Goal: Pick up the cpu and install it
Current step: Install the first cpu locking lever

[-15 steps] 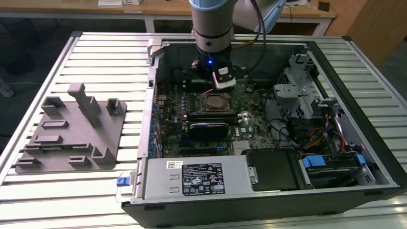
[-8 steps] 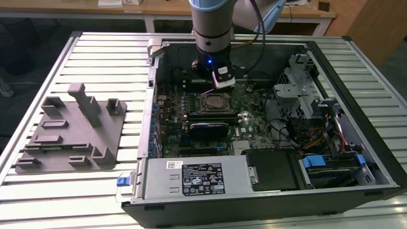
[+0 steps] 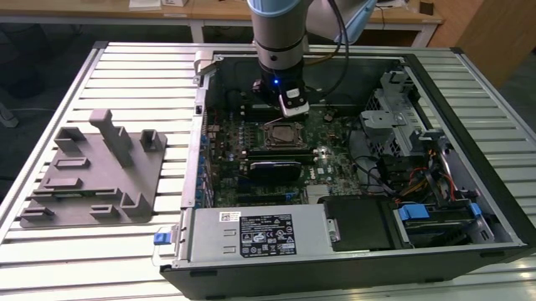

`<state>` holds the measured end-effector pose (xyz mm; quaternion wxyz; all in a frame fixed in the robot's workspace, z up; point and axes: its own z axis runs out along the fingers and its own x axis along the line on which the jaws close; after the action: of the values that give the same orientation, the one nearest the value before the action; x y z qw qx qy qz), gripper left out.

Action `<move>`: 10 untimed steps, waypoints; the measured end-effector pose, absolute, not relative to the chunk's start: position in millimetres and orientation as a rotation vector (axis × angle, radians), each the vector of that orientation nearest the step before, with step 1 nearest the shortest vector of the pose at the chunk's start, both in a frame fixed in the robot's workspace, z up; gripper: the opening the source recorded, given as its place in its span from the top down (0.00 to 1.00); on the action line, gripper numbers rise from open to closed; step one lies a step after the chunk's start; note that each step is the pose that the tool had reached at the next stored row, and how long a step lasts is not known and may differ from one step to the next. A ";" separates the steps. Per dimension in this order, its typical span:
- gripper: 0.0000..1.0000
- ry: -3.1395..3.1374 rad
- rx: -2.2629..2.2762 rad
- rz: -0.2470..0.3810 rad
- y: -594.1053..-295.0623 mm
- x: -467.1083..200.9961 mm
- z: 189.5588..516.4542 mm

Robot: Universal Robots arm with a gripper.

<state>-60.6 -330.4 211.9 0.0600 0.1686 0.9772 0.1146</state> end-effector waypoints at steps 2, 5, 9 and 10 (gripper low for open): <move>0.89 2.957 0.510 0.347 -330.3 -60.5 211.8; 0.89 2.957 0.511 0.347 -330.2 -60.6 211.8; 0.89 2.957 0.513 0.347 -330.2 -60.5 211.1; 0.89 2.956 0.514 0.346 -330.2 -60.6 211.0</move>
<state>-60.6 -330.2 211.0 0.0604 0.1698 0.9769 0.1144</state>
